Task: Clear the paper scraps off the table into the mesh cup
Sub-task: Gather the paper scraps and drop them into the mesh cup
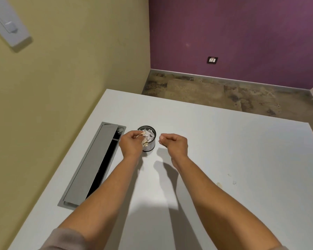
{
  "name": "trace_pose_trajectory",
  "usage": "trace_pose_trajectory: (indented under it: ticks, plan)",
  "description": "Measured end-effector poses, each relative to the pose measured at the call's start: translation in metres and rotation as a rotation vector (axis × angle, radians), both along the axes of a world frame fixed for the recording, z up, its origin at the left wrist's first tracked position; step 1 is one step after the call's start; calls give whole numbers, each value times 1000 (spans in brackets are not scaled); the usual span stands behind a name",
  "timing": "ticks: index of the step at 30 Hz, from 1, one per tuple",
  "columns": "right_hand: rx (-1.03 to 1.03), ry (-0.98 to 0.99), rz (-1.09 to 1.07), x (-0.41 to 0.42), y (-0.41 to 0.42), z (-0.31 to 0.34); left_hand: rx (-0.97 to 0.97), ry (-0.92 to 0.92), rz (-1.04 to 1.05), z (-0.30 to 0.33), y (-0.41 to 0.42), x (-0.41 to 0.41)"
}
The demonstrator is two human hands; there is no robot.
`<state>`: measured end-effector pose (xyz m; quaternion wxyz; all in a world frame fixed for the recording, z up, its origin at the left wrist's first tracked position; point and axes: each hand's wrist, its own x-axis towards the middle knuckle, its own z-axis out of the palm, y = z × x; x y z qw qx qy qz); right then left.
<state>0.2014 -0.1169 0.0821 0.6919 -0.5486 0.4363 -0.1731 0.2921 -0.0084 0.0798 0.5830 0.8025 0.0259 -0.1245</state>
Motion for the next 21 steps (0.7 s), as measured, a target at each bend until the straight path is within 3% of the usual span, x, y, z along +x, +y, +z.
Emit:
trace_pose_trajectory:
  ticks: [8, 13, 19, 21]
  plan:
    - [-417, 186, 237, 64, -22, -9, 163, -103, -197, -22, -26, 52]
    - [-517, 242, 351, 81, -14, -29, 401, -257, -416, -40, -33, 58]
    - [-856, 471, 555, 80, -7, -51, 731, -266, -662, -46, -44, 57]
    - [-879, 511, 586, 83, -10, -52, 792, -254, -711, -44, -47, 59]
